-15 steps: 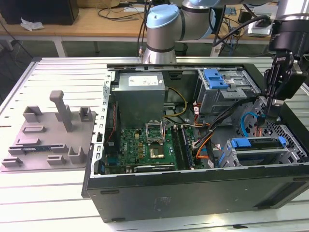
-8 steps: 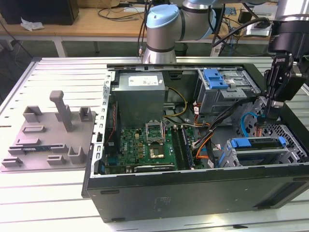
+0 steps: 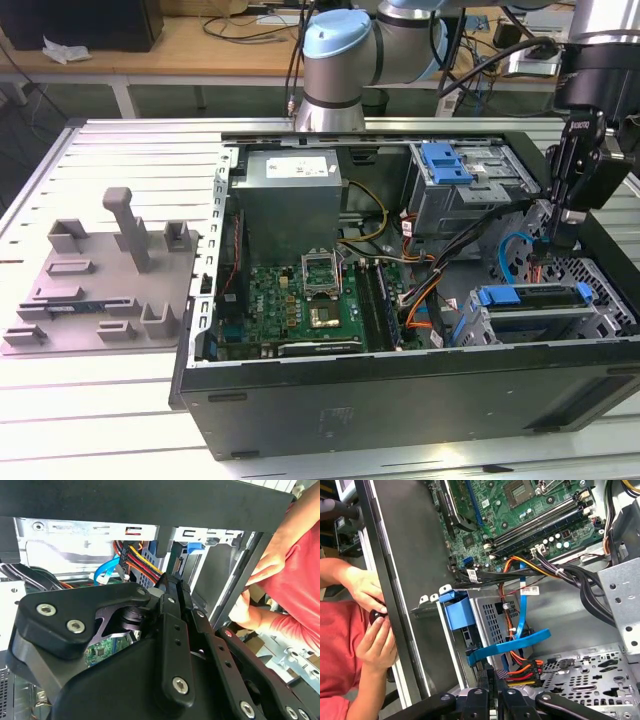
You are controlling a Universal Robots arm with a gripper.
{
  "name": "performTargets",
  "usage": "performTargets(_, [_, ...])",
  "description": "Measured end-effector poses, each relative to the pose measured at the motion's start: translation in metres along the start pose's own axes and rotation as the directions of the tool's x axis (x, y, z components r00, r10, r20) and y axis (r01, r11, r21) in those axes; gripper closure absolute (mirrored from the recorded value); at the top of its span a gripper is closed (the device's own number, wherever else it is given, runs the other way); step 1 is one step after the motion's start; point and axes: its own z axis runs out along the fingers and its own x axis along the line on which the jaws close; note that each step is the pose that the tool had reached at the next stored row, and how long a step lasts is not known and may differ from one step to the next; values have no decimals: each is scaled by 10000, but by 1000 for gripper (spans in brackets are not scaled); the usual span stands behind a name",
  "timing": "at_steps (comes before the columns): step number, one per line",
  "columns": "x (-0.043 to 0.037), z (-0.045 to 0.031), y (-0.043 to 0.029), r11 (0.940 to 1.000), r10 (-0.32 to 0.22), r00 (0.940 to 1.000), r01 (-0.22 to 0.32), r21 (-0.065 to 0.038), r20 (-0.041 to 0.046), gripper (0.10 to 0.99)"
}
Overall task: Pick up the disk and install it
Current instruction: 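Insert the first disk wire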
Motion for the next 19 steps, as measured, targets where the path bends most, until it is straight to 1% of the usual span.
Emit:
performTargets(2, [22, 13, -3, 10000, -6, 10000, 6, 2, 9, 922])
performTargets(5, [56, 33, -11, 10000, -45, 9999, 45, 13, 110, 922])
performTargets(6, [64, 39, -13, 10000, -57, 9999, 57, 14, 149, 922])
performTargets(9, [88, 52, -22, 10000, -86, 9994, 86, 21, 324, 922])
performTargets(11, [106, 64, -27, 9999, -99, 9991, 98, 27, 421, 922])
performTargets(12, [129, 75, -33, 9999, -111, 9987, 109, 44, 505, 922])
performTargets(13, [146, 72, -30, 9999, -113, 9984, 109, 71, 548, 922])
performTargets(15, [160, 61, -13, 9999, -119, 9983, 113, 102, 567, 922])
performTargets(16, [169, 53, -4, 9999, -111, 9983, 104, 138, 577, 922])
performTargets(17, [178, 43, 2, 9998, -94, 9982, 82, 195, 598, 922])
performTargets(18, [191, 24, 6, 9996, -63, 9980, 45, 284, 631, 922])
performTargets(19, [202, 7, 6, 9992, -23, 9976, -4, 391, 689, 922])
